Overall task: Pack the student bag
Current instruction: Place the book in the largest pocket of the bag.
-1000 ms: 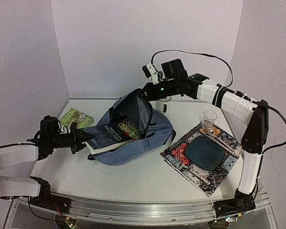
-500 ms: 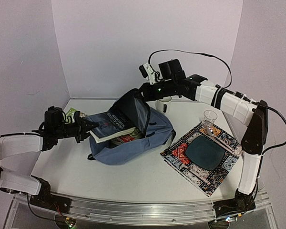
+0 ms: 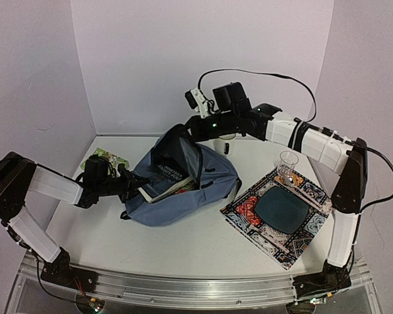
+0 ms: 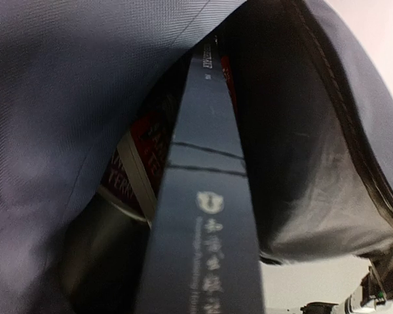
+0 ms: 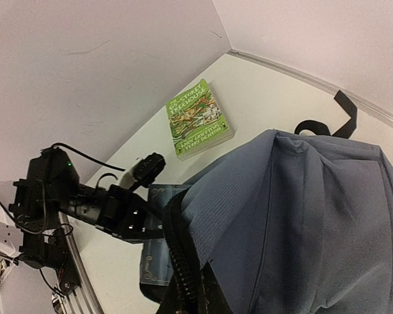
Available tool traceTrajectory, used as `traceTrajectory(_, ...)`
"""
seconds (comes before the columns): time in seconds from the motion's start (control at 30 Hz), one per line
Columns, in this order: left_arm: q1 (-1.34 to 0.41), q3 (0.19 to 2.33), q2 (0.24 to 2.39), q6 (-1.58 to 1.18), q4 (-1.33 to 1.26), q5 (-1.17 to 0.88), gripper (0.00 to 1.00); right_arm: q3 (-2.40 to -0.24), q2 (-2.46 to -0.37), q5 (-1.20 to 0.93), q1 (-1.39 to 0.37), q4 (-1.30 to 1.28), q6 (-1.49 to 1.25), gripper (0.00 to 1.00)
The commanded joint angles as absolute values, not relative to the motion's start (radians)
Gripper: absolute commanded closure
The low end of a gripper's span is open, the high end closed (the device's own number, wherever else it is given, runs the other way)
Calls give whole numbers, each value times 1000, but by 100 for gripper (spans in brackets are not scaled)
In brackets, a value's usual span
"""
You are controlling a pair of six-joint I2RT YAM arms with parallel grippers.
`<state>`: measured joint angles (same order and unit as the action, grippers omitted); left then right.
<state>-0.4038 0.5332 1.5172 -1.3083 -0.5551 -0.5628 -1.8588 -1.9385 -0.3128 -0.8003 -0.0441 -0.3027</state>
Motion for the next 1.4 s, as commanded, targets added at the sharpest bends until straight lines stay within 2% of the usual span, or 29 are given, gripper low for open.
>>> traceTrajectory(0.0, -454, 667, 1615, -1303, -705, -501, 100, -1922, -1922, -352, -833, 57, -306, 100)
traceTrajectory(0.23, -495, 797, 1751, -1297, -709, -454, 99, -1908, -1925, -350, -851, 57, -323, 100)
traceTrajectory(0.33, -507, 806, 1788, -1295, -708, -418, 94, -1899, -1926, -345, -851, 57, -332, 100)
traceTrajectory(0.53, -530, 819, 1836, -1282, -707, -369, 90, -1879, -1934, -326, -851, 57, -346, 100)
traceTrajectory(0.8, -575, 869, 1882, -1269, -697, -357, 76, -1875, -1961, -316, -851, 56, -360, 100)
traceTrajectory(0.87, -580, 878, 1874, -1241, -671, -353, 69, -1878, -1966, -321, -851, 55, -360, 100)
traceTrajectory(1.0, -579, 886, 1793, -1100, -459, -267, 47, -1866, -1963, -310, -851, 54, -356, 100)
traceTrajectory(1.1, -579, 905, 1735, -1005, -303, -188, 34, -1847, -1959, -304, -850, 54, -354, 100)
traceTrajectory(1.27, -580, 981, 1674, -869, -31, -58, 19, -1816, -1959, -288, -849, 54, -351, 100)
traceTrajectory(1.37, -580, 972, 1627, -833, 54, -29, 14, -1794, -1964, -283, -840, 55, -364, 100)
